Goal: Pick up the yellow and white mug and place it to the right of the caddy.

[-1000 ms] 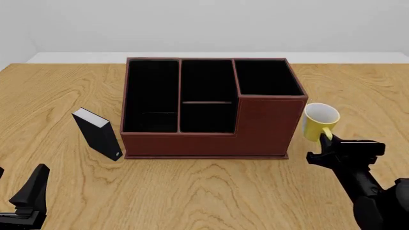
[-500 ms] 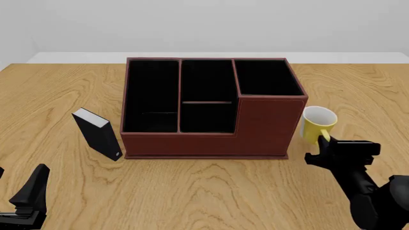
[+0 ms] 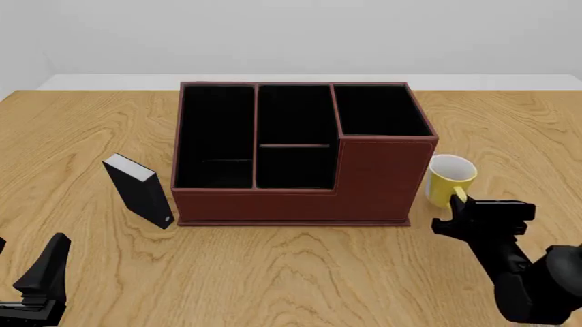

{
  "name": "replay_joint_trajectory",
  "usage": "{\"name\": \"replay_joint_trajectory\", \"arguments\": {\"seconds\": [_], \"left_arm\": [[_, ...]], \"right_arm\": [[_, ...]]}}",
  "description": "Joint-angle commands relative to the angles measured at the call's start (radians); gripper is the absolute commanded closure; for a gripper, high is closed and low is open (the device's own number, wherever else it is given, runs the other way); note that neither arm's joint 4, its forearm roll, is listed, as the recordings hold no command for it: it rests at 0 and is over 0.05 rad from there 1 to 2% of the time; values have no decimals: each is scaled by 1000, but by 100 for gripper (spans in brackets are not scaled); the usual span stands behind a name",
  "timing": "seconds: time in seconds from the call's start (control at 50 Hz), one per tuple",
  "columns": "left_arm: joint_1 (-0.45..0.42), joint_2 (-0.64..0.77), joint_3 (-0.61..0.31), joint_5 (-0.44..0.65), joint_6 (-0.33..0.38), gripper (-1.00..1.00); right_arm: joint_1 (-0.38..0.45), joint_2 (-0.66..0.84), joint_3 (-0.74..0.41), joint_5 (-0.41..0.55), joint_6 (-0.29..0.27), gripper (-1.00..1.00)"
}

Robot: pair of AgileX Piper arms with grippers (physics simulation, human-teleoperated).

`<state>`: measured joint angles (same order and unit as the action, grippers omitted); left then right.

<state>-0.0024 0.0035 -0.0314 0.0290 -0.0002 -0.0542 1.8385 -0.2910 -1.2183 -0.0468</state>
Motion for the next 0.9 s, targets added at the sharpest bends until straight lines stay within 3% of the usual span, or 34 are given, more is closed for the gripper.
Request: {"name": "replay_joint_trajectory", "arguments": {"seconds": [0.02,0.9], "left_arm": [[0,0,0,0,0,-100],[0,0,0,0,0,-100]], "right_arm": [[-2,17,-12,-1,7,100],[-13,95,-46,-2,4,100]]}}
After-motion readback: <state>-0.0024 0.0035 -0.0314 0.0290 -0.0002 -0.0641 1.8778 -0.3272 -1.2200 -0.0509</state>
